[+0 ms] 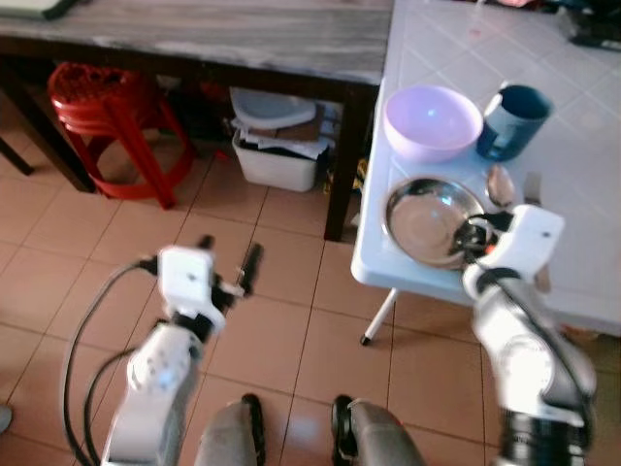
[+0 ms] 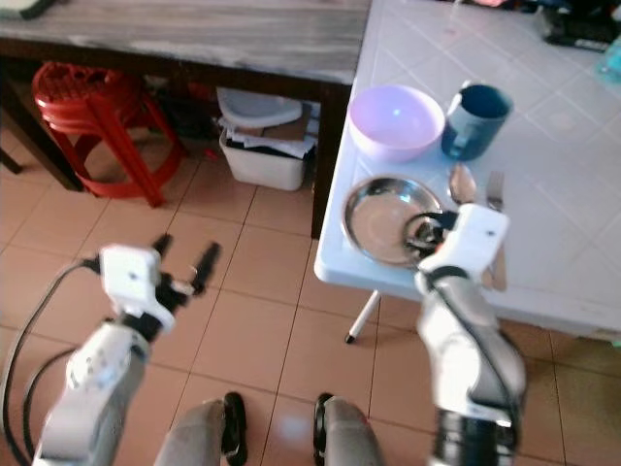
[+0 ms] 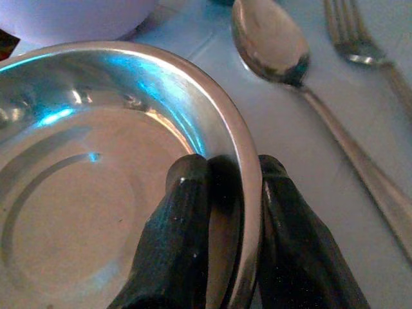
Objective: Setting the table
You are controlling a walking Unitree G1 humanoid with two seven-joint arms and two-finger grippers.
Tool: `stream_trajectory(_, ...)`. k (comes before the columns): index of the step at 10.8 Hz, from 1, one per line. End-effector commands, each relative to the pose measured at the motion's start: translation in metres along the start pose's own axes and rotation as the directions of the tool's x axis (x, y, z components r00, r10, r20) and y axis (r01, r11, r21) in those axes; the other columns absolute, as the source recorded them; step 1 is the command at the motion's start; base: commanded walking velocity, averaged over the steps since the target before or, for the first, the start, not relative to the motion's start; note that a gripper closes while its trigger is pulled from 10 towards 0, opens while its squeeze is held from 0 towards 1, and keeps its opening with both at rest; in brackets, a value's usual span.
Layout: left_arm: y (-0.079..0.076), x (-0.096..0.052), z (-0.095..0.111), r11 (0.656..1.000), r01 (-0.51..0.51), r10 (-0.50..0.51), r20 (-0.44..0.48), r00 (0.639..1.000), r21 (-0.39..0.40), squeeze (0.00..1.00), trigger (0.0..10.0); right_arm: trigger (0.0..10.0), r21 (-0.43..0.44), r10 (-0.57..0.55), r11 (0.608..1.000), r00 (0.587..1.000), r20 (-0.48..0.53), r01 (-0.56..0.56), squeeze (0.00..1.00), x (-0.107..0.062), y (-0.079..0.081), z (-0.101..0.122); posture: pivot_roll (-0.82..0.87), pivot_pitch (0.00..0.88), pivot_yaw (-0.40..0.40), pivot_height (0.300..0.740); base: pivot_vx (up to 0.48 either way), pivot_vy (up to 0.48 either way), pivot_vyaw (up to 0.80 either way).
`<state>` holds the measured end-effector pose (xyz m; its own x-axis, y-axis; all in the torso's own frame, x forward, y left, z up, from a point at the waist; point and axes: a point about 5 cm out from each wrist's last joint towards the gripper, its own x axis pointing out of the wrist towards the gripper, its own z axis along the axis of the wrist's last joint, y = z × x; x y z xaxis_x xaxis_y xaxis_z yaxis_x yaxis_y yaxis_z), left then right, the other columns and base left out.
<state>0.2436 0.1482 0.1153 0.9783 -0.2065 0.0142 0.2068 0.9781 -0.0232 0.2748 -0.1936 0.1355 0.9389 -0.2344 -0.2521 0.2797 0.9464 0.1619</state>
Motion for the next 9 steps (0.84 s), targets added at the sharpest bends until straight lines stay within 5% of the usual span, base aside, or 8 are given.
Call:
stream_trajectory(1, 0.007, -0.002, -0.004, 0.999, -0.032, 0.032, -0.012, 0.999, 0.004, 0.0, 10.0, 0.0, -0.096, -0.1, 0.992, 0.977, -0.187, 0.083, 0.0, 0.0, -0.014, -0.044, -0.04, 0.208, 0.031, 0.74, 0.0, 0.326, 0.0)
stream_trajectory(2, 0.01, 0.005, 0.0, 0.999, -0.04, 0.04, 0.01, 0.999, 0.018, 0.0, 10.0, 2.1, -0.05, 0.006, 0.999, 0.987, -0.161, -0.014, 0.0, 0.0, -0.007, -0.041, -0.04, 0.204, 0.028, 0.74, 0.0, 0.48, 0.0)
stream_trajectory(3, 0.009, 0.012, 0.003, 0.999, -0.042, 0.041, 0.027, 0.999, 0.014, 0.0, 10.0, 10.0, -0.036, 0.054, 0.998, 0.986, -0.159, -0.06, 0.0, 0.002, -0.002, -0.039, -0.04, 0.2, 0.027, 0.74, 0.0, 0.48, 0.0)
stream_trajectory(7, 0.01, 0.022, 0.006, 0.996, -0.071, 0.073, 0.053, 0.996, -0.045, 0.0, 10.0, 10.0, -0.051, 0.063, 0.996, 0.995, -0.072, -0.066, 0.0, 0.01, -0.003, -0.03, -0.06, 0.181, 0.016, 0.74, 0.0, 0.479, 0.0)
stream_trajectory(9, 0.006, 0.025, 0.008, 0.998, -0.044, 0.047, 0.063, 0.997, -0.049, 0.0, 10.0, 10.0, -0.147, 0.056, 0.987, 0.998, -0.013, -0.057, 0.0, 0.013, 0.005, -0.024, -0.05, 0.176, 0.016, 0.74, 0.0, 0.472, 0.0)
